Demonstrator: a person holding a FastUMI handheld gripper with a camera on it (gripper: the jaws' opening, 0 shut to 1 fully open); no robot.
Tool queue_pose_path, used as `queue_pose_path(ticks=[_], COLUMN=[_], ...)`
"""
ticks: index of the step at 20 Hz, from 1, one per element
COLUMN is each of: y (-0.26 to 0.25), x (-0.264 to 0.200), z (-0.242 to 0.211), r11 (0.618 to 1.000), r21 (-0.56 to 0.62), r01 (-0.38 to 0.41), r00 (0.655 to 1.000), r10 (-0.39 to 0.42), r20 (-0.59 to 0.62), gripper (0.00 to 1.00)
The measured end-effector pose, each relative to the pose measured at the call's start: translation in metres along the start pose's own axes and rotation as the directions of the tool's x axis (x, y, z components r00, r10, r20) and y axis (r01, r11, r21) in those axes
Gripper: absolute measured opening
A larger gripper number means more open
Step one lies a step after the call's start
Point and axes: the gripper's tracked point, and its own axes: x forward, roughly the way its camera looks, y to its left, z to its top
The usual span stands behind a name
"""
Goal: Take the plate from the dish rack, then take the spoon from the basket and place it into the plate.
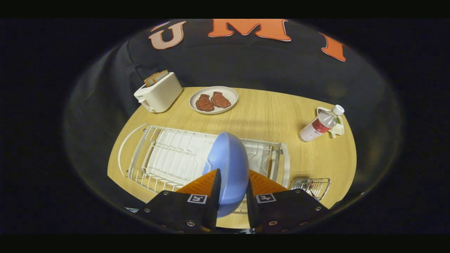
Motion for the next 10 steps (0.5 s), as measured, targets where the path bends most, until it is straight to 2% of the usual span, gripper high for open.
queue_pose_path(ticks=[3, 10], y=[-0.009, -0.016], x=[-0.009, -0.024], z=[0.011, 0.025], r11=[0.994, 0.989], r21=[-0.066, -0.039], r01=[0.087, 0.141], r00=[0.996, 0.988], r10=[-0.085, -0.139], r20=[0.033, 0.062], gripper=[0.31, 0.28])
